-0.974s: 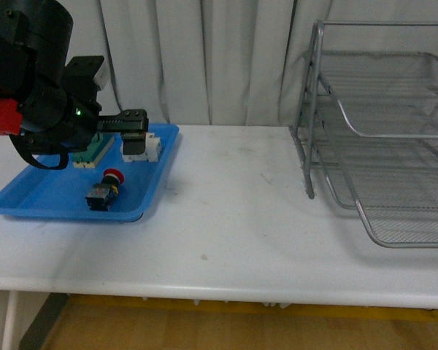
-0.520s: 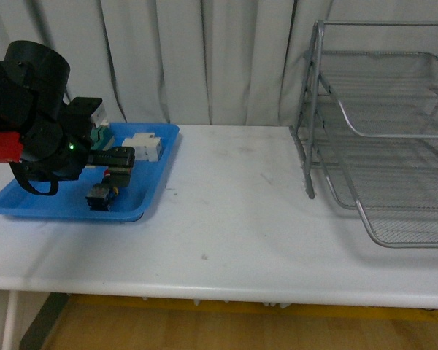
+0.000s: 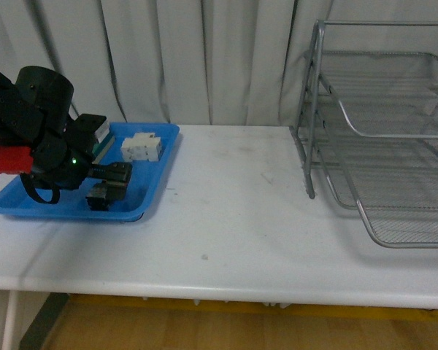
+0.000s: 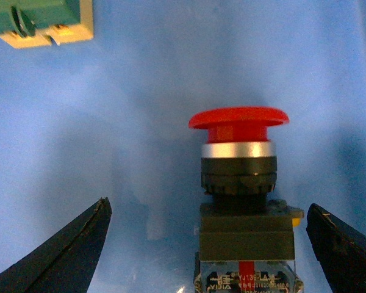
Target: Place button on rack with both arms
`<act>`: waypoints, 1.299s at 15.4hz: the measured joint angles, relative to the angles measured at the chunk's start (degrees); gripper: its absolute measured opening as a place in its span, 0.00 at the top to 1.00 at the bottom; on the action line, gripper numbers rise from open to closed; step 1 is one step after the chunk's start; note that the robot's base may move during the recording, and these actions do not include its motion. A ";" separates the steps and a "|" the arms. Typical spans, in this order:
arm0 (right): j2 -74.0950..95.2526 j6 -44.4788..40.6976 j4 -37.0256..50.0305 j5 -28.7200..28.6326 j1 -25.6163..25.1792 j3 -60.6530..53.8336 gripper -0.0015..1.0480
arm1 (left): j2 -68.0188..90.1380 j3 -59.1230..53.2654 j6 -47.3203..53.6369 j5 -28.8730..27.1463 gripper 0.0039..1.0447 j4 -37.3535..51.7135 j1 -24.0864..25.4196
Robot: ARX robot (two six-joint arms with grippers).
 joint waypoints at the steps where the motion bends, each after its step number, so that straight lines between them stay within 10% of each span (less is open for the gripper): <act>1: 0.00 0.00 0.00 -0.02 0.00 0.00 0.06 | 0.55 0.17 0.74 -0.24 0.06 -0.77 -0.02; 4: 0.00 0.00 0.00 0.00 0.00 0.00 0.06 | 0.76 0.39 0.81 -0.07 0.07 -0.55 0.00; 9: 0.00 0.00 0.00 -0.02 0.00 0.00 0.06 | 0.83 0.57 1.77 -0.68 0.62 -0.79 -0.11; 20: 0.00 0.02 0.00 -0.02 0.00 0.00 0.06 | -39.87 -37.16 -1.64 0.42 0.66 28.46 -4.50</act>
